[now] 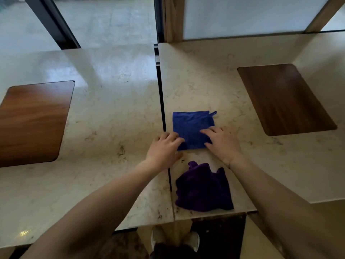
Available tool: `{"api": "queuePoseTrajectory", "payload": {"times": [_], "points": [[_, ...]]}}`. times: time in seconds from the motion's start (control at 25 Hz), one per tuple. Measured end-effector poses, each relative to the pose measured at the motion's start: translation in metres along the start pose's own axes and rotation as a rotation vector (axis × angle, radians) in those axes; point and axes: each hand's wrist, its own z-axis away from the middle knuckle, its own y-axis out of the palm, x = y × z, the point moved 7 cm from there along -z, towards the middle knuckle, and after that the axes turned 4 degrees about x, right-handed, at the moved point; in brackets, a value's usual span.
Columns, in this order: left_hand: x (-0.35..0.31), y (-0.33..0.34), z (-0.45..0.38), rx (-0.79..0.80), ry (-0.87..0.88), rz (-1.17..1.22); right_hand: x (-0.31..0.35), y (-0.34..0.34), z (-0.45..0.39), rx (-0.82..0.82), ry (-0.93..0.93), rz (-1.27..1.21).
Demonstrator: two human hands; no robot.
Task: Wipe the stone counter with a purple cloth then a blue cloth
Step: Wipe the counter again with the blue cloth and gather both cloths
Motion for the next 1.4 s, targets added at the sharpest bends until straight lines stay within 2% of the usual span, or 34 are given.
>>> {"api": "queuePoseTrajectory", "payload": {"times": [0.04, 0.24, 0.36, 0.52, 0.72, 0.88, 1.08, 1.2, 1.28, 1.4], "points": [[-0.001, 0.002, -0.006, 0.007, 0.024, -0.033, -0.003, 0.007, -0.004, 0.02, -0.008, 0.014], [-0.003, -0.011, -0.018, -0.1, 0.076, -0.1, -0.012, 0.012, 0.022, -0.111, -0.128, 0.033], [0.0, -0.034, -0.014, -0.155, -0.001, 0.135, -0.01, 0.0, 0.025, -0.204, -0.061, 0.022], [0.005, -0.083, 0.007, -0.263, -0.009, 0.203, 0.005, -0.042, 0.018, -0.329, 0.099, -0.289], [0.042, -0.141, 0.06, -0.381, -0.204, 0.299, 0.067, -0.093, 0.012, -0.214, -0.137, -0.416], [0.078, -0.162, 0.12, -0.435, -0.313, 0.318, 0.13, -0.112, 0.014, -0.177, -0.338, -0.392], [0.109, -0.159, 0.168, -0.485, -0.381, 0.291, 0.188, -0.105, 0.021, -0.188, -0.471, -0.216], [0.101, -0.141, 0.188, -0.531, -0.298, 0.212, 0.201, -0.085, 0.046, -0.295, -0.497, -0.067], [0.089, -0.106, 0.208, -0.481, -0.229, 0.164, 0.198, -0.057, 0.076, -0.305, -0.497, -0.065], [0.071, -0.044, 0.241, -0.333, -0.098, 0.121, 0.19, 0.006, 0.13, -0.165, -0.519, 0.035]]}}
